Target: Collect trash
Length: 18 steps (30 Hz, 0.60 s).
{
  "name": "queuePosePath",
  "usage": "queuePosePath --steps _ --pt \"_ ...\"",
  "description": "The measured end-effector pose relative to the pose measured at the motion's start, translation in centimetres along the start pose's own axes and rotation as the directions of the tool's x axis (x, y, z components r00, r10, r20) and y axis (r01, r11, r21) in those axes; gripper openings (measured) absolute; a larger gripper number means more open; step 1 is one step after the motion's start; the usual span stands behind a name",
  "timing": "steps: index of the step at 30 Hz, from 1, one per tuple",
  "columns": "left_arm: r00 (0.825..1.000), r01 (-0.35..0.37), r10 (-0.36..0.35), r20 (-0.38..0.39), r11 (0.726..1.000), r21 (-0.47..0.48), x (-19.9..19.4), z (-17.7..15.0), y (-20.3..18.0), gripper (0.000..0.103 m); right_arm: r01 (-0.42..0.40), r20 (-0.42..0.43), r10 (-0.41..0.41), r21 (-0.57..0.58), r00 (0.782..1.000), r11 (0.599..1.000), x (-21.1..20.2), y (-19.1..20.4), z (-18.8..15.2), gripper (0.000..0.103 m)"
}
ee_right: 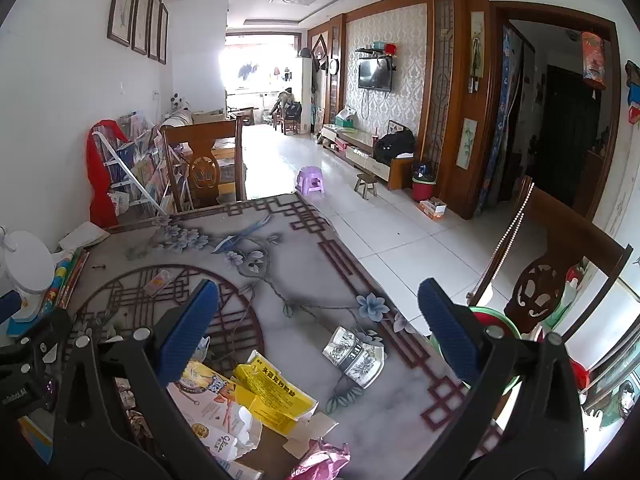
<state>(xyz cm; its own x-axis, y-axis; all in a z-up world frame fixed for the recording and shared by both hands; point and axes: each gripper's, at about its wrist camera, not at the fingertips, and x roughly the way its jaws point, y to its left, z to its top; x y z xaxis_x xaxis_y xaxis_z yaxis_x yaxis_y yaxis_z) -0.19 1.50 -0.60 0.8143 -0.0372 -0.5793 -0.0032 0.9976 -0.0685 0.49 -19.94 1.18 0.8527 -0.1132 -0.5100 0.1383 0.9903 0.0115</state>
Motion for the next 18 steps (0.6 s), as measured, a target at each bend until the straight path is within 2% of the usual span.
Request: queuePosePath --steps 9,18 --pt "1.000 -0.020 0.020 -0.009 1.000 -0.003 0.5 -0.3 0.0 0.095 -0.013 -0.013 0.013 0.002 1.000 1.000 0.4 0.1 0.1 0.098" --pt "0.995 -0.097 0.097 -0.009 0.995 -0.024 0.4 0.3 -1.0 0.095 -0.079 -0.024 0.078 -0.031 0.997 0.996 1.8 -0.7 1.0 0.098"
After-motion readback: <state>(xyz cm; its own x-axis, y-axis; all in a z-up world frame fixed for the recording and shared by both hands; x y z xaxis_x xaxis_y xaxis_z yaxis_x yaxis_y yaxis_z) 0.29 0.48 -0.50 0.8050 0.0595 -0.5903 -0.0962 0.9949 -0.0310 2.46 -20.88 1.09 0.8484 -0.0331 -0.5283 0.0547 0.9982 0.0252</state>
